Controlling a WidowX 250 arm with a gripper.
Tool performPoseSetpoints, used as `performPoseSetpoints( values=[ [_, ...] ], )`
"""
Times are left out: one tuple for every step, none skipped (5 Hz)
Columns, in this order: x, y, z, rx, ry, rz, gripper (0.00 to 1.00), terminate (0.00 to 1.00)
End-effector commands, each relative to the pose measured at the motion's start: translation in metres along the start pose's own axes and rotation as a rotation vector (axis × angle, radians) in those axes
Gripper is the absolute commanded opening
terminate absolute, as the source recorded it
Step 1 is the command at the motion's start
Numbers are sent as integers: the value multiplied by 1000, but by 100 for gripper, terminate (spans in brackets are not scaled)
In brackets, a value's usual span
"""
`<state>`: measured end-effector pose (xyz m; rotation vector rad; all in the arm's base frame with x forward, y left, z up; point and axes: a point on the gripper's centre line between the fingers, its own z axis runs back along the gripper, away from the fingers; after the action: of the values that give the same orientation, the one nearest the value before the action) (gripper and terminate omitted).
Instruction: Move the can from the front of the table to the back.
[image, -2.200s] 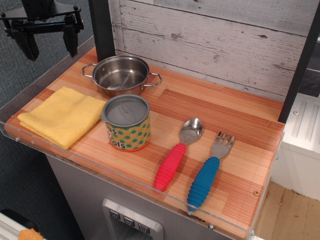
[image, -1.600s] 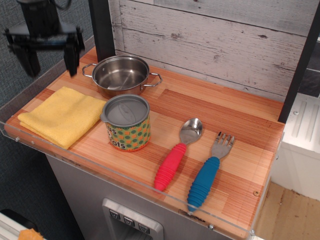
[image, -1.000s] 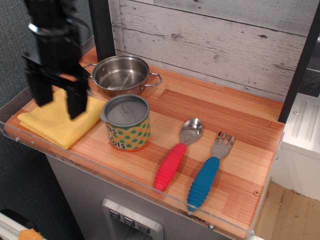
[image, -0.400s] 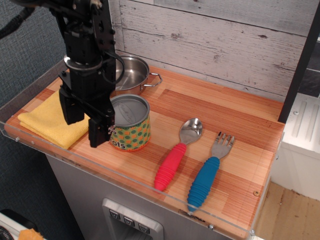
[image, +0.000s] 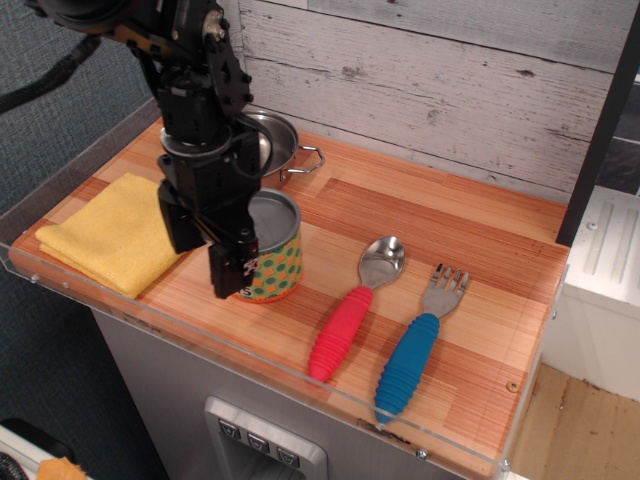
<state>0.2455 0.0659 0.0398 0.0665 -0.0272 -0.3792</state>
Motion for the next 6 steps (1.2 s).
performPoseSetpoints(
  values=[
    [22,13,6,12,-96,39,100,0],
    [34,16,9,2,-130,49,100,0],
    [44,18,12,-24,-141,49,100,0],
    [54,22,8,-27,-141,52,100,0],
    [66,21,6,-39,-146,55,100,0],
    [77,19,8,-45,-148,52,100,0]
  ],
)
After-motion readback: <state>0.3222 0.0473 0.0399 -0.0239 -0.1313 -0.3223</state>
